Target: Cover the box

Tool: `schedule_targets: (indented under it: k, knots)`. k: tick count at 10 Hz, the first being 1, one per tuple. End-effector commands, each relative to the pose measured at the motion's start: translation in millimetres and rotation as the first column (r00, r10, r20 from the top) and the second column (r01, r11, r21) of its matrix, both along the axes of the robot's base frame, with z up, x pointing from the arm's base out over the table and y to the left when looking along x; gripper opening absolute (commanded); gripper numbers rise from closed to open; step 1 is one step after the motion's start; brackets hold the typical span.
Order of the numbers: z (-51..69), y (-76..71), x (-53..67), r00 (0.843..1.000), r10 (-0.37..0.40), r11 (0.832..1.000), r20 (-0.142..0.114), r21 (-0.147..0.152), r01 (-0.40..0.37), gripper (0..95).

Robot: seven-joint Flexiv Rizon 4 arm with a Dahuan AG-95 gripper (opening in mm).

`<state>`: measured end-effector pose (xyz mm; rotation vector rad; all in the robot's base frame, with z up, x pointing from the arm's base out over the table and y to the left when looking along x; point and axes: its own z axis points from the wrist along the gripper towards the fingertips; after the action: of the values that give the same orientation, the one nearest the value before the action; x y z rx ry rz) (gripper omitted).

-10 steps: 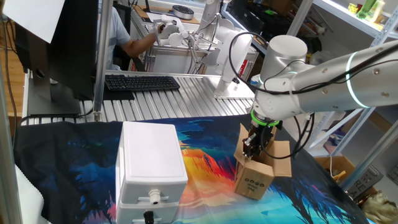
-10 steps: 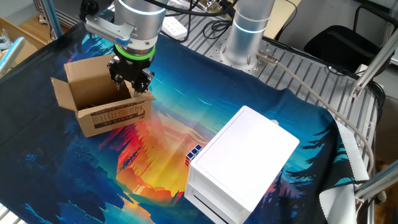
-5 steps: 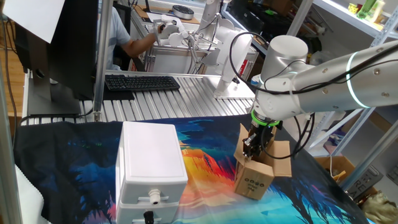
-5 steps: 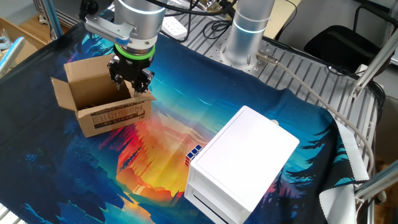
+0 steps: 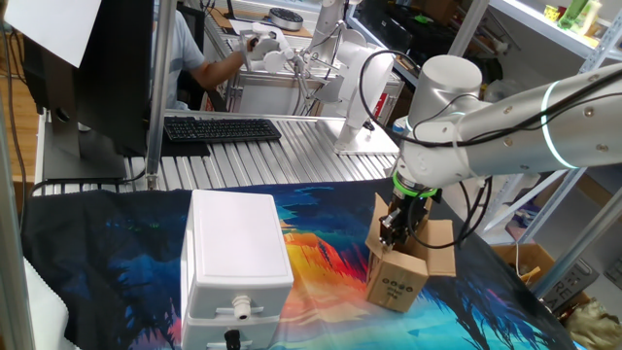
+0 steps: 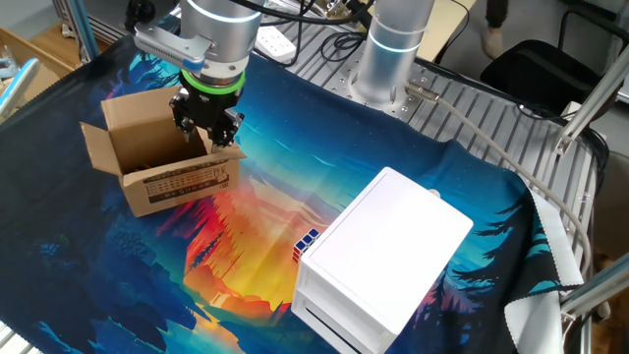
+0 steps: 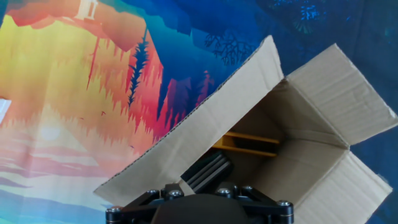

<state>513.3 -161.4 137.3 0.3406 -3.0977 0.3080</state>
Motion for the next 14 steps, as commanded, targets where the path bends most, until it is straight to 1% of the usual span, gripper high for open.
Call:
schedule_targets:
  k: [1,4,7,12,14]
  knots:
    - [0.0,0.4,0.3,1.000,-0.011,1.000,0.000,0.020,0.011,38.0]
    - [0.0,0.4,0.3,1.000,-0.030,0.999,0.001,0.035,0.030,38.0]
    - [0.0,0.4,0.3,0.999,-0.035,0.999,0.001,0.037,0.035,38.0]
    - [0.0,0.4,0.3,0.998,-0.054,0.997,-0.013,0.052,0.054,38.0]
    - [0.0,0.4,0.3,0.998,-0.061,0.997,-0.013,0.054,0.061,38.0]
